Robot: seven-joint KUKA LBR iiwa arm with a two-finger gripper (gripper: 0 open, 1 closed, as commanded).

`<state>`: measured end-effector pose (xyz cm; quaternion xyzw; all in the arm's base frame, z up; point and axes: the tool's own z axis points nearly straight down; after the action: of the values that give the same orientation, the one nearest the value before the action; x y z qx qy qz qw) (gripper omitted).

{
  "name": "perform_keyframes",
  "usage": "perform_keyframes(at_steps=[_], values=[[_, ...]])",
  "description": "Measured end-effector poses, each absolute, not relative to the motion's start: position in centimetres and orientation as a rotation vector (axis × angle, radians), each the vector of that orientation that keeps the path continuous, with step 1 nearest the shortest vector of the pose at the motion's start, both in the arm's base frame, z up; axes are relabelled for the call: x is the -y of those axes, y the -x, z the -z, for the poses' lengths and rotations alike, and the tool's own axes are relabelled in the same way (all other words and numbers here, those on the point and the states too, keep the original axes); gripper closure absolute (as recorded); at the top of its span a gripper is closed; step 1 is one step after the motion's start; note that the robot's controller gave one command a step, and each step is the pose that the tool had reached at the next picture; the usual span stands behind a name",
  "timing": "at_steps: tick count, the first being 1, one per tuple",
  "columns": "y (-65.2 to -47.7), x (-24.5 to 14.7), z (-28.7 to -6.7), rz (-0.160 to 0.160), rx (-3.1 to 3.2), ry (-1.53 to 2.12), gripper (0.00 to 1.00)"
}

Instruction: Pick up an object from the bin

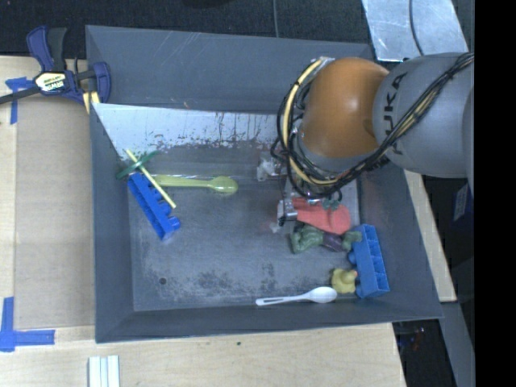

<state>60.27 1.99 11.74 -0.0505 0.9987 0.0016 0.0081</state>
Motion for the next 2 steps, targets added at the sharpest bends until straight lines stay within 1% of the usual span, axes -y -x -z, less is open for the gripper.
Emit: perform_keyframes(at_steps=[1,2], values=[[-60.4,0.8,-16.6,-0.010,-3.121,-0.076,0.00],[-60.2,3.0,-16.0,-0.006,-3.117,-0.036,0.00]])
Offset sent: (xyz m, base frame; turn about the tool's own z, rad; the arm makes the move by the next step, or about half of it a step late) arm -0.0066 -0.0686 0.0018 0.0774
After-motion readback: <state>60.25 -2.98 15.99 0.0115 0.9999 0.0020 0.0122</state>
